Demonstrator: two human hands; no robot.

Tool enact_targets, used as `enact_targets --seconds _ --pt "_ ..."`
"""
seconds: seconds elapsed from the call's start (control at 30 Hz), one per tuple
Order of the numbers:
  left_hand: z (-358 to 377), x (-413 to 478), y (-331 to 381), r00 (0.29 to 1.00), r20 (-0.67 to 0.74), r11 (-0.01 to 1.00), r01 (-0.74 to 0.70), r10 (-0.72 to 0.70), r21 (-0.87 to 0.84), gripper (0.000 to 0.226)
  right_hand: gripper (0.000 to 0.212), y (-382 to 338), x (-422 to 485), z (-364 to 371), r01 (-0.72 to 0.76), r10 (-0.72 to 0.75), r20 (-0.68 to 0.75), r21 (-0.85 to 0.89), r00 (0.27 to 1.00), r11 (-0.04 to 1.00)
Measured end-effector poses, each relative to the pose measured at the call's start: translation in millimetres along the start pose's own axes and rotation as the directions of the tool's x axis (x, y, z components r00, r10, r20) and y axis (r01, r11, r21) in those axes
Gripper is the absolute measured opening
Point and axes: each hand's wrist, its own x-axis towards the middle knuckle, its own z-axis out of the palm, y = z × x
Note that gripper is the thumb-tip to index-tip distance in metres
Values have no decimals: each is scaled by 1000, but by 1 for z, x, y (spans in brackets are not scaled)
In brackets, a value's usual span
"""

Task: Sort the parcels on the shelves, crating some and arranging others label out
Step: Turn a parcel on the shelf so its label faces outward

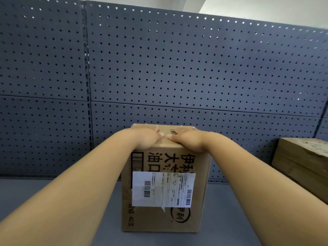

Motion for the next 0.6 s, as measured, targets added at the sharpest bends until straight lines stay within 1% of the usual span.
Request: enact_targets --seconds 0.03,0.07,0.1,0.2,0.27,0.3,0.33,0.37,0.43,0.47,0.53,0.6 --pt "0 -1 1 1000 -4 1000 -1 1 0 48 68 1 1 2 -8 8 -4 -6 1000 1000" --pt "-1 -2 2 1000 11 999 -10 9 34 48 74 1 2 2 -23 23 -3 -9 1000 1000" --pt "-2 -4 2 1000 27 999 -16 15 50 49 76 2 4 3 -31 31 0 -9 1000 999" --pt "-6 -9 5 999 44 996 -24 20 82 51 61 1 3 1 -30 30 10 16 1000 999" --pt "-8 -13 8 999 43 996 -20 16 90 51 51 1 2 0 -24 25 -9 56 1000 998" --pt "-7 -14 9 999 36 996 -14 11 88 50 50 2 1 1 -24 25 -22 67 999 997" --pt "-6 -14 9 1000 20 996 -6 4 91 51 54 2 -1 1 -41 44 -39 86 998 995" --pt "-5 -13 7 1000 0 997 24 -24 66 53 64 2 -4 2 -75 83 -58 126 995 989" --pt "-2 -14 3 990 -68 988 120 -127 -102 68 83 1 -10 3 -148 170 -96 202 981 968" --pt "-1 -16 2 979 -98 968 157 -178 -194 76 89 1 -13 3 -163 193 -118 225 974 960" --pt "-1 -20 0 959 -136 930 199 -250 -308 89 99 1 -17 3 -194 242 -145 282 959 940" --pt "-3 -23 -3 942 -128 885 237 -311 -402 98 108 3 -20 4 -216 284 -156 351 946 911"
